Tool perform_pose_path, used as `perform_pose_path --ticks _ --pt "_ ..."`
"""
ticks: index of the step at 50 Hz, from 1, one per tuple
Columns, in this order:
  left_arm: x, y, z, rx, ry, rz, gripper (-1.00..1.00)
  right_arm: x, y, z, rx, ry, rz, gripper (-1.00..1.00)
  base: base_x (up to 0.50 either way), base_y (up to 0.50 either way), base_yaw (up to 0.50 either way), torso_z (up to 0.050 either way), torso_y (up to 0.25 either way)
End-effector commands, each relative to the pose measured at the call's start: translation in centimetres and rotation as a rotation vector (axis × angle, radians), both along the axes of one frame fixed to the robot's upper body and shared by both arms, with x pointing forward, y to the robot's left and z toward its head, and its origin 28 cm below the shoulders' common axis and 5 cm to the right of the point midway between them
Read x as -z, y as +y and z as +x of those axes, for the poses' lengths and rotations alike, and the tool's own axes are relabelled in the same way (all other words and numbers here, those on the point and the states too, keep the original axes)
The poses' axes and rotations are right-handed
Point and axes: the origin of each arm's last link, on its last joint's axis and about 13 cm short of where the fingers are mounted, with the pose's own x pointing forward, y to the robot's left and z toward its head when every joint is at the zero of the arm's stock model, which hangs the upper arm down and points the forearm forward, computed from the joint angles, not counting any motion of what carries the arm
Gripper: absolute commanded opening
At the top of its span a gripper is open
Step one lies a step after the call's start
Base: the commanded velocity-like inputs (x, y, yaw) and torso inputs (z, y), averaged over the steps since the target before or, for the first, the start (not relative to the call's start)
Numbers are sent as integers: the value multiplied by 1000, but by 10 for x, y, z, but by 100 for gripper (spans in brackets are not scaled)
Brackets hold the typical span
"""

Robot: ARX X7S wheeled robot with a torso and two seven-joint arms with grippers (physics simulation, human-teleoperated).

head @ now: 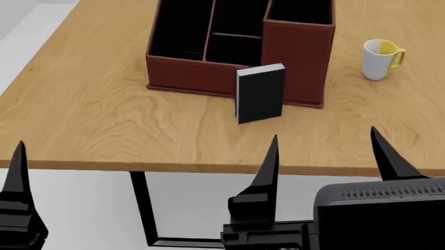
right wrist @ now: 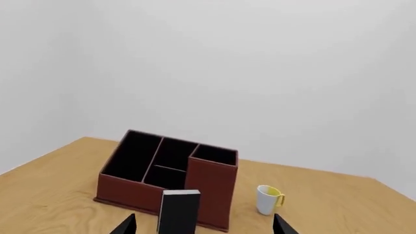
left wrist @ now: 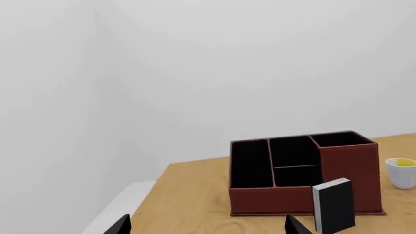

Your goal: Pick up the book and place it in the front compartment of the caddy.

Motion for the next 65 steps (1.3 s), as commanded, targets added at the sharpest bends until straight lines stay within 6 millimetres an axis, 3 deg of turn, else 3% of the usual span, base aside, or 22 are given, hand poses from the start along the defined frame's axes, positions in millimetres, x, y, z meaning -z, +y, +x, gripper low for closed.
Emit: perform_pose_path --ticks 1,50,65 --pt "0 1 -1 -2 -3 -1 100 0 0 -1 2 -4 0 100 500 0 0 0 10" --pt "-7 -2 -2 15 -18 0 100 -11 -4 -3 42 -34 -29 100 500 0 0 0 2" --pt "-3 -2 -3 18 -15 -1 100 -5 -5 -3 49 -24 -29 100 500 0 0 0 1"
